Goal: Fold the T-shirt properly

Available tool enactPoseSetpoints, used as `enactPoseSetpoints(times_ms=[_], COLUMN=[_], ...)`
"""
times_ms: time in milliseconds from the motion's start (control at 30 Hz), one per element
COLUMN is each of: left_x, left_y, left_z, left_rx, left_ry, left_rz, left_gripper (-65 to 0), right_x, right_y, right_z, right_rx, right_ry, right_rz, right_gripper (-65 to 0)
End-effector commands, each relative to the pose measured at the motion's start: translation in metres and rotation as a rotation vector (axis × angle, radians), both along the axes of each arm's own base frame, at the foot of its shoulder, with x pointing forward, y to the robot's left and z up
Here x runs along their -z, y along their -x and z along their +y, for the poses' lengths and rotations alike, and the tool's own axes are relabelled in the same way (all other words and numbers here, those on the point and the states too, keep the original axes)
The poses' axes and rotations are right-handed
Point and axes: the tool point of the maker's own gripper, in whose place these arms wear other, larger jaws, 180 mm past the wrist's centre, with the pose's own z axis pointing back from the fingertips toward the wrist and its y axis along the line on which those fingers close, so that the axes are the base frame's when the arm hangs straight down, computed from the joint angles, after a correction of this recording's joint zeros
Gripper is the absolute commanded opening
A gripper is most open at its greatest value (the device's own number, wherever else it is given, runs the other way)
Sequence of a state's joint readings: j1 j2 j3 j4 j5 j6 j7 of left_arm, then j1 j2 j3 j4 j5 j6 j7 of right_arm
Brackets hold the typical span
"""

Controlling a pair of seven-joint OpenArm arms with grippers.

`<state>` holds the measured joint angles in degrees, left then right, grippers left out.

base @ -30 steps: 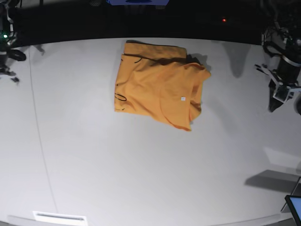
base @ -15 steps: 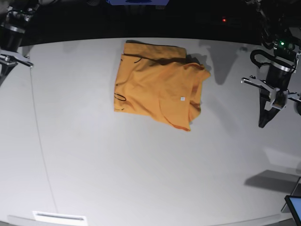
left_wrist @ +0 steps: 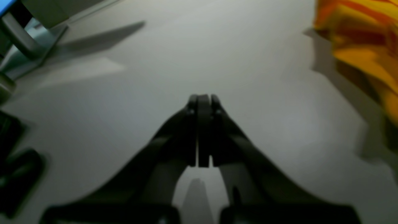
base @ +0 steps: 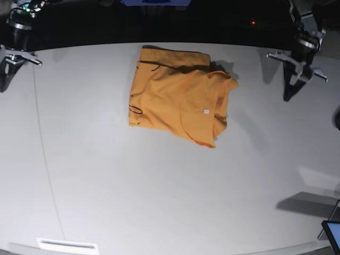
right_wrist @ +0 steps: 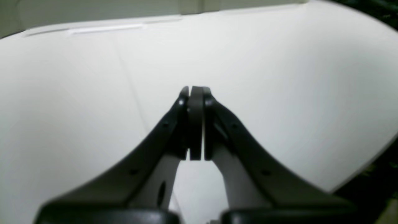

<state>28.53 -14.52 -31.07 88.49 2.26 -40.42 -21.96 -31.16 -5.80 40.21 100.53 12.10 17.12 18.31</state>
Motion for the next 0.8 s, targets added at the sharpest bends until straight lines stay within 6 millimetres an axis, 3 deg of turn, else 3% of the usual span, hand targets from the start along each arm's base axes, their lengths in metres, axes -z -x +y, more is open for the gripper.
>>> enactPoseSetpoints(times_ms=[0,167,267,400,567,767], left_x=[-0.023,-0.05,-0.053,-0.041,-0.017,0.019], left_y=[0.0,0.025,0.04,0.06,0.094,0.142], left_z=[0.006,-0.002,-0.009,-0.01,-0.008,-0.02], left_rx=[-0.004,-0.004,0.012,0.004,-0.043,0.002], left_ry=[-0.007,0.039,0.047,0.058,0.081,-0.017], left_rz=[-0.089,-0.149,-0.123,-0.056,0.053,0.266], left_gripper=[-65.0,-65.0,-65.0,-65.0,-65.0,-65.0], right_x=[-0.014,-0.005,-0.006,0.005,0.041,0.085], right_y=[0.0,0.013,0.028,0.057,0.097,0.153], right_z=[-0.001,0.006,0.006,0.005,0.002,0.01], right_rx=[-0.012,-0.049,-0.047,-0.036,-0.006,0.015], right_ry=[0.026,0.012,0.029,0.033,-0.017,-0.1], right_rz=[-0.044,0.001,0.001,0.035,0.169,0.352], right_gripper=[-65.0,-65.0,-65.0,-65.0,-65.0,-65.0])
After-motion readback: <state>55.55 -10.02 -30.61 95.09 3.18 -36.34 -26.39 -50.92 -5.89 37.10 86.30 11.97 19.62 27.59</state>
